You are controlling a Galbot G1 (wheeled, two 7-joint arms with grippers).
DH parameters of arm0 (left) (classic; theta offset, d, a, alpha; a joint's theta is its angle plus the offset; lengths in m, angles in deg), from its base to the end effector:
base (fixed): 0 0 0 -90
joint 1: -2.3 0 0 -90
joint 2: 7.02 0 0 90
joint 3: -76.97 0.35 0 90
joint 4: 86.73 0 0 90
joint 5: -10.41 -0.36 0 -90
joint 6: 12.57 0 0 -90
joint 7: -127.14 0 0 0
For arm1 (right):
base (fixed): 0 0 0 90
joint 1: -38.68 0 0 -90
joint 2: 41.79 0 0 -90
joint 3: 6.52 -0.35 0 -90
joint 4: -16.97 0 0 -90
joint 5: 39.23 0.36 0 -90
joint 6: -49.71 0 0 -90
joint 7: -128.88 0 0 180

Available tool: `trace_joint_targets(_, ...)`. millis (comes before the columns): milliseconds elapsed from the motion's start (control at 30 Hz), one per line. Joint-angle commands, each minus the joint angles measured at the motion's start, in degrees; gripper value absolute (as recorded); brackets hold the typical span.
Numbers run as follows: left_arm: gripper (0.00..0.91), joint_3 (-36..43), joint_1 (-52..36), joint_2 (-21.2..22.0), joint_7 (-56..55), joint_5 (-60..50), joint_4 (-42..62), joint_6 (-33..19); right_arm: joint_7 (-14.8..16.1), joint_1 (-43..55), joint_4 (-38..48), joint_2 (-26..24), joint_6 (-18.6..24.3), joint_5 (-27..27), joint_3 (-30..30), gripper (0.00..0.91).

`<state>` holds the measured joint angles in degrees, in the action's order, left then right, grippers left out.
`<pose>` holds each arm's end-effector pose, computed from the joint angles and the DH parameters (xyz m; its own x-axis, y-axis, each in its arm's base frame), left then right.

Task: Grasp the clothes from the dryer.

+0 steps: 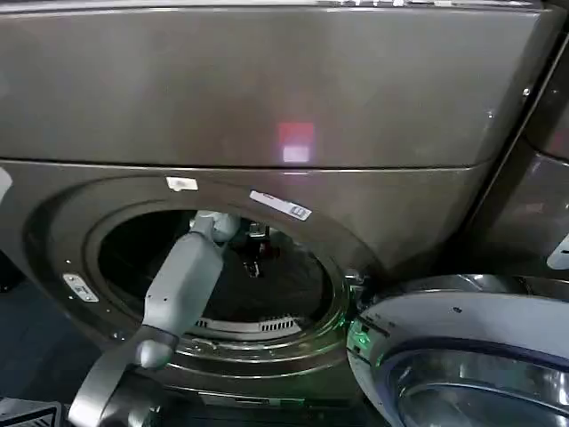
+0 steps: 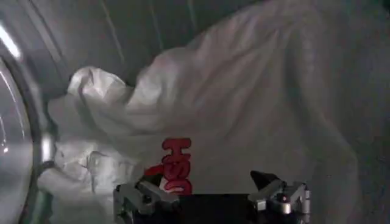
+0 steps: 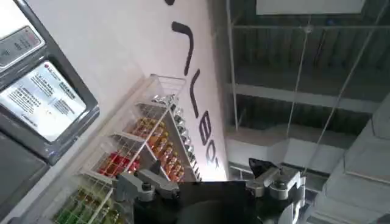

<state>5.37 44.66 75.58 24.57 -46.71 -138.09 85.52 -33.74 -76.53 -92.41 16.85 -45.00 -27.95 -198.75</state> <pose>0.6094 -0.0140 -0.1946 -0.2787 0.2621 0.9239 0.9593 0.0291 0.2810 -0.0754 -0.4034 0.0088 -0.4181 0.6544 -0.6300 0.8946 0.1763 -0.4105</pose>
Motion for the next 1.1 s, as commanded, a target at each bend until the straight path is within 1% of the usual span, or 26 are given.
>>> trace_joint_targets(33,0.907,-0.80,-3.23,1.81,-0.01,-0.75,8.95,-0.97,0.07,-0.13,-0.05,-0.11,-0.02,0.00,0.06,0.907)
trace_joint_targets(300,0.907,-0.21,-5.41,2.51,-0.04,0.47,15.54,-0.97,0.13,-0.32,0.10,-0.28,0.01,0.08,0.00,0.907)
trace_joint_targets(467,0.907,2.03,-5.97,2.32,-0.08,1.46,17.48,-0.58,0.20,0.11,0.20,-0.30,0.08,0.05,0.62,0.907)
trace_joint_targets(733,0.907,1.94,-6.17,2.03,-0.07,2.77,19.35,-0.12,0.29,0.00,0.12,-0.34,0.09,0.06,0.61,0.907)
trace_joint_targets(1033,0.907,2.54,-5.99,1.63,-0.11,3.22,18.54,0.60,0.29,0.07,-0.20,-0.35,0.07,0.09,0.88,0.907)
trace_joint_targets(1067,0.887,2.73,-5.93,1.55,-0.12,3.13,18.50,0.67,0.31,0.08,-0.14,-0.33,0.11,0.09,0.94,0.907)
trace_joint_targets(1100,0.887,2.91,-5.85,1.48,-0.13,3.09,18.42,0.73,0.32,0.08,-0.11,-0.31,0.14,0.09,0.94,0.907)
